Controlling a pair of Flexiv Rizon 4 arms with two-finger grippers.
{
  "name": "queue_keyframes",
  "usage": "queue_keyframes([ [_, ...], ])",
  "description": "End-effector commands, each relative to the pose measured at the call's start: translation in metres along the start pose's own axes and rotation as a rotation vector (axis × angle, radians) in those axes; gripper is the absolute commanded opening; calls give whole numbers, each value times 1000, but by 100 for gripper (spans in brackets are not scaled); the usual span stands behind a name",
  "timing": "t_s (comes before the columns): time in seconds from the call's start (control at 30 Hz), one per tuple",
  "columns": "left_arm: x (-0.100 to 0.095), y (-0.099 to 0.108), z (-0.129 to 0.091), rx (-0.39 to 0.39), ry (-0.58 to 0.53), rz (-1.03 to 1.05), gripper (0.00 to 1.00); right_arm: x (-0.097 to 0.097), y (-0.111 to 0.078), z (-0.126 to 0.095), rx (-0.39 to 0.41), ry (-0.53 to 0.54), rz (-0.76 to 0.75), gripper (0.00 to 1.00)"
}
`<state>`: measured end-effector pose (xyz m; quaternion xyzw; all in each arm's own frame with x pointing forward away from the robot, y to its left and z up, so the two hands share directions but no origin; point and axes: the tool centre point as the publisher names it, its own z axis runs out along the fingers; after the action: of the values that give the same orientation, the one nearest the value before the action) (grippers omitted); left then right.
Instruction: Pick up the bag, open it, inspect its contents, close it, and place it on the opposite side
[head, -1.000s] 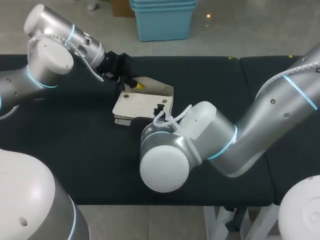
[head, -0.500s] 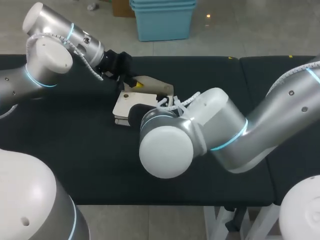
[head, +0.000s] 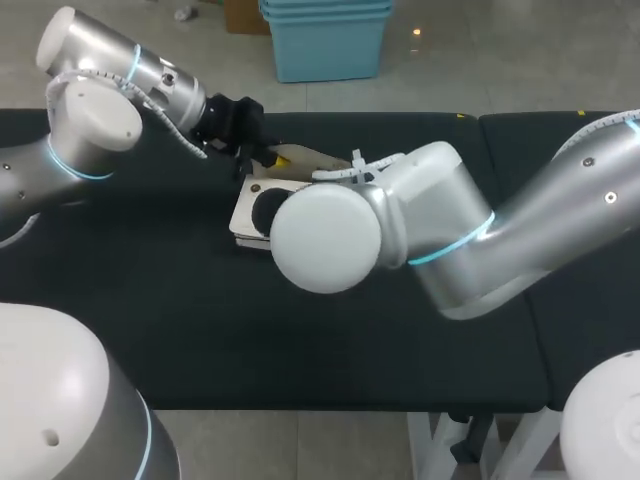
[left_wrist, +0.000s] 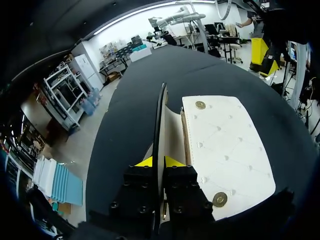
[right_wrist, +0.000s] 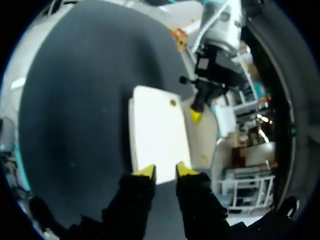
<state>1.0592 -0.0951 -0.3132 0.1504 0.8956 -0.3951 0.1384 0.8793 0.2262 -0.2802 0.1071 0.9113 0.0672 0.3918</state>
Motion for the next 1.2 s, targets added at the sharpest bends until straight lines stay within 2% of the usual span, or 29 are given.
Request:
queue_keyframes([
  [0.03, 5, -11, -10, -19, -20, 7, 0, -8, 6, -4, 19, 34, 1, 0],
  [0.47, 2, -14, -12, -22, -28, 10, 0, -8, 6, -4, 19, 34, 1, 0],
  [0.57, -5, -24, -18, -21, -37, 43, 0, -33, 6, -4, 6, 38, -5, 0],
  [0.67, -11, -33, -26, -18, -39, 62, 0, -53, 5, -1, -17, 104, -25, 0],
  [0.8, -18, -44, -34, -39, -50, 70, 0, -72, 4, 3, 3, 105, -33, 0],
  [1.0, -25, -57, -47, -44, -51, 40, 0, -83, 3, 9, 1, 117, -51, 0],
  [1.2, -30, -58, -54, -10, -9, -45, 0, -88, 3, 20, 1, 135, -67, 0],
])
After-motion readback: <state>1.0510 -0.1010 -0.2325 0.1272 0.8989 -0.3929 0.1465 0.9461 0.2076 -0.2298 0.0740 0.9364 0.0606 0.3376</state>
